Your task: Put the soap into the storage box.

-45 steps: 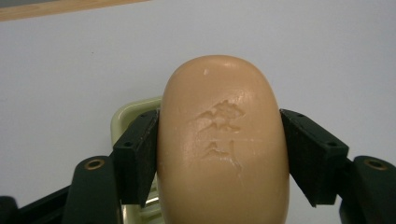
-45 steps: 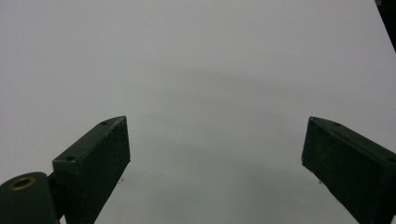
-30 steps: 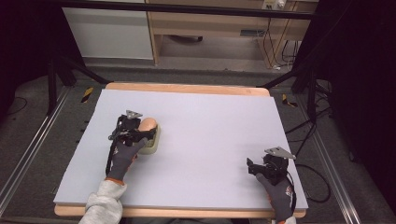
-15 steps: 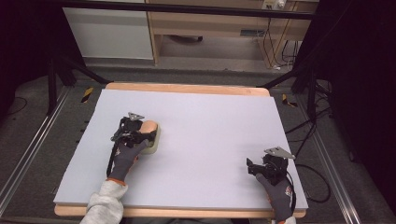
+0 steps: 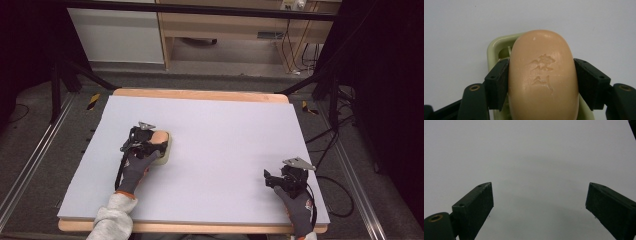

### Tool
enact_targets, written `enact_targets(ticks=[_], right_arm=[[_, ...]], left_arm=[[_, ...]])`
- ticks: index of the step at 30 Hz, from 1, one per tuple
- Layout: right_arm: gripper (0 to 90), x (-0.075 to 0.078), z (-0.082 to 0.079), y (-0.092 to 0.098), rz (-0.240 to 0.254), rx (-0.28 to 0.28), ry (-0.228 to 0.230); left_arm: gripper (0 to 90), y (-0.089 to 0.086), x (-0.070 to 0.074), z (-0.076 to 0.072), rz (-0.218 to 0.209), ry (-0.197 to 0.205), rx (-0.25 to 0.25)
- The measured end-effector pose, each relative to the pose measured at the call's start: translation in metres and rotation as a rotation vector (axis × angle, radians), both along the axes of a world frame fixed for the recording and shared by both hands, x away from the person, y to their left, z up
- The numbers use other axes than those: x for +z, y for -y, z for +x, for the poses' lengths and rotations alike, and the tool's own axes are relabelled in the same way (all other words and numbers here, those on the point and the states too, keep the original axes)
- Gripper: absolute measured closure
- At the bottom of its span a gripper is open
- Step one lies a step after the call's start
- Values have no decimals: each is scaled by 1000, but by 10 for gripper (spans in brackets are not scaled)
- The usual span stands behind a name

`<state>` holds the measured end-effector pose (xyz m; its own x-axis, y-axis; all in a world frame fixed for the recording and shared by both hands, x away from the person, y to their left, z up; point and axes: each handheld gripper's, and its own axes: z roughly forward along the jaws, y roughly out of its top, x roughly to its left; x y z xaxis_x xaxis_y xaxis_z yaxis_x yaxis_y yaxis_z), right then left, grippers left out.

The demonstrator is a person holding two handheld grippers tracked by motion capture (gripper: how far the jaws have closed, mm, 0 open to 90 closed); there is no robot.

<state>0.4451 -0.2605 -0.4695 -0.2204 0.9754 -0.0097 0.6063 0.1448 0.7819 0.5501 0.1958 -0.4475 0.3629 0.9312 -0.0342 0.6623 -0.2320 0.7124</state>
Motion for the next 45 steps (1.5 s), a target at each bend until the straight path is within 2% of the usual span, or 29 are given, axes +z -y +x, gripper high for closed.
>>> enact_targets(ticks=[25,31,45], right_arm=[[80,0,0,0,-5,2,0],[80,0,0,0,-5,2,1],[77,2,-1,2,0,-15,10]], left_arm=[[312,-2,-4,2,2,-12,9],[283,-3,2,-2,-18,10,7],[261,-9,25,-24,-45,94,-20]])
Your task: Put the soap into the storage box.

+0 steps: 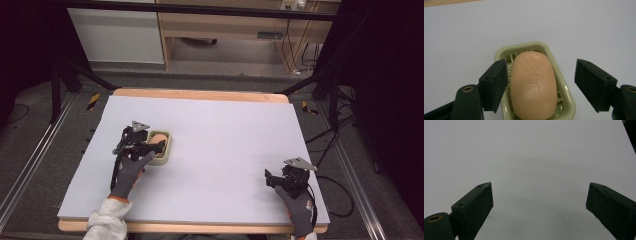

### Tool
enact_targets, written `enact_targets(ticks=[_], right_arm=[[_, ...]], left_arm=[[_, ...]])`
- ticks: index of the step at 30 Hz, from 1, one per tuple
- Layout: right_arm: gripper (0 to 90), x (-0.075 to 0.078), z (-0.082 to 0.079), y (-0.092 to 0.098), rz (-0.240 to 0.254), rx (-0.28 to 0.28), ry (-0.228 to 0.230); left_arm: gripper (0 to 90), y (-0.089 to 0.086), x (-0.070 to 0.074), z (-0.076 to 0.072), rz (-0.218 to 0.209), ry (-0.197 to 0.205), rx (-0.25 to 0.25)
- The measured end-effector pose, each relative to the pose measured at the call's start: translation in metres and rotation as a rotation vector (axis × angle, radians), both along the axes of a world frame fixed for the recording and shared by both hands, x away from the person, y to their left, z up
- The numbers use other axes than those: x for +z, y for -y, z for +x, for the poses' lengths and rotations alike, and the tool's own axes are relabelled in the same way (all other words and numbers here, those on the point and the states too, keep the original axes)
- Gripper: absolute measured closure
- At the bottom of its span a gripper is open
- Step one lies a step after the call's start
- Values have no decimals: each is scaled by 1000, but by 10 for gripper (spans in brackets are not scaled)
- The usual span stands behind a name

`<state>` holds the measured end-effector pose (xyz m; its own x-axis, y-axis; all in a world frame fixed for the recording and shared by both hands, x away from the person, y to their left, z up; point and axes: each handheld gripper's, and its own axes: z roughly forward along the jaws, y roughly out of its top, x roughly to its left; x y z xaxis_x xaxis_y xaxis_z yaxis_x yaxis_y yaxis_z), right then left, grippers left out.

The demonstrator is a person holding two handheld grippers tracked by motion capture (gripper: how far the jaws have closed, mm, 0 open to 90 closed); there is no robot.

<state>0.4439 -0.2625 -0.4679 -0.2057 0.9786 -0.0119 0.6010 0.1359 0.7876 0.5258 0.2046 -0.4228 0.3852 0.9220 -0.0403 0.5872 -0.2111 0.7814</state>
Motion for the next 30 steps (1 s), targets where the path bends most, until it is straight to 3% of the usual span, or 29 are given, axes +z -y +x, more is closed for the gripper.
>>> enact_targets(ticks=[6,11,17,21,23,30], right_arm=[[77,0,0,2,-5,-12,1],[76,0,-1,2,-32,-21,3],[75,-1,-1,6,-28,-33,1],[74,-1,-2,7,-28,-36,-1],[74,-2,-2,7,-30,-39,-3],[74,-4,-3,5,-44,-22,-6]], left_arm=[[248,-6,3,-12,-9,33,-23],[231,-17,-5,-25,-12,47,-27],[220,-31,-13,-43,-11,66,-24],[208,-41,-22,-52,-10,61,-29],[209,-45,-27,-57,15,63,-19],[204,-58,-36,-69,7,51,0]])
